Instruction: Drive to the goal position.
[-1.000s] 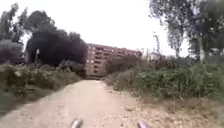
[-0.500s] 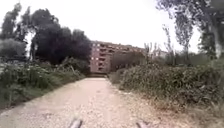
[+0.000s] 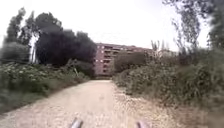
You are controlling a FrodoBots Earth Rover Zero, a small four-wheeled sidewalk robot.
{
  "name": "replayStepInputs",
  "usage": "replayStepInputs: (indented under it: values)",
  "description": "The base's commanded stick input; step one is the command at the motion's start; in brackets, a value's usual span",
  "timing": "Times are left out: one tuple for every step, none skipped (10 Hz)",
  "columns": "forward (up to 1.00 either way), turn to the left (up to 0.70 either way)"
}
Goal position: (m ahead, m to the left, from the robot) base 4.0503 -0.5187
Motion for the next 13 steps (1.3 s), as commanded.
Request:
replayStepInputs:
  values:
    - [0.85,0.0]
    - [0.85,0.0]
    - [0.85,0.0]
    - [0.85,0.0]
    - [0.85,0.0]
    - [0.85,0.0]
    - [0.85,0.0]
    - [0.85,0.0]
    - [0.85,0.0]
    - [0.85,0.0]
    - [0.85,0.0]
    - [0.85,0.0]
    - [0.85,0.0]
